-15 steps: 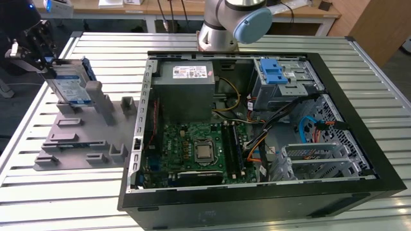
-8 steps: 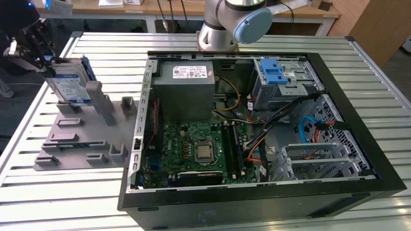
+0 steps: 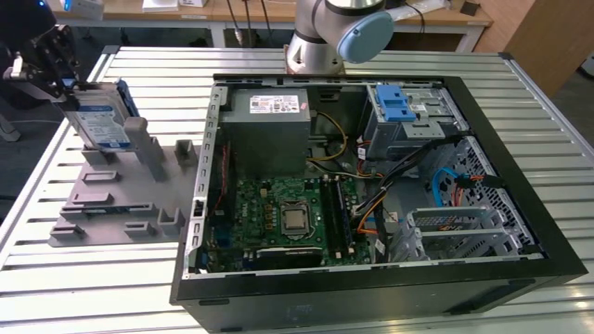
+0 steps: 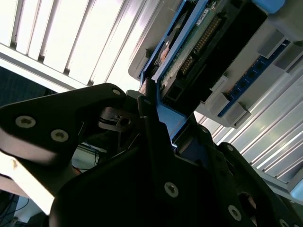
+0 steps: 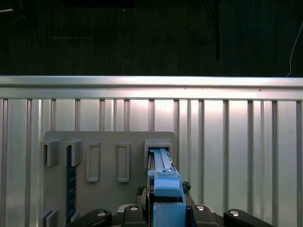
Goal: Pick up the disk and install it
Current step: 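Pick up the disk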
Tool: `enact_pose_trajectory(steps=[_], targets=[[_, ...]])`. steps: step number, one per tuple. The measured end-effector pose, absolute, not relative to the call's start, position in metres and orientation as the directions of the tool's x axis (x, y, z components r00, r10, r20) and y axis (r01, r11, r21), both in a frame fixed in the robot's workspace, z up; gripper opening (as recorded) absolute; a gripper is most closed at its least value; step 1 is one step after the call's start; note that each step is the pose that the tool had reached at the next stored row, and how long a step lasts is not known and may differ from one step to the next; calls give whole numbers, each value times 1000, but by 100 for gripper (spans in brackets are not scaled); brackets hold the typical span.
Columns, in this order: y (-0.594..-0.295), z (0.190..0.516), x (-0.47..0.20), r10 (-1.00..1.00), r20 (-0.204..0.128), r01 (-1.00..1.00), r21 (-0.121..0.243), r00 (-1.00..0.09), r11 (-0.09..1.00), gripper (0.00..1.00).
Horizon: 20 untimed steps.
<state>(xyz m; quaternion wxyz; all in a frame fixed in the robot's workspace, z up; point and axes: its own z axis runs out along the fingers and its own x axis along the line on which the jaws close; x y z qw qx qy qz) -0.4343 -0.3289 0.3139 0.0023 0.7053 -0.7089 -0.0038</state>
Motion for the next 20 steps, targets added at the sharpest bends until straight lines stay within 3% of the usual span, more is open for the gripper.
enact_pose_trajectory(steps=[20], targets=[[-329,328,-434,-1000,-2,-1000,8,-5,5,36]])
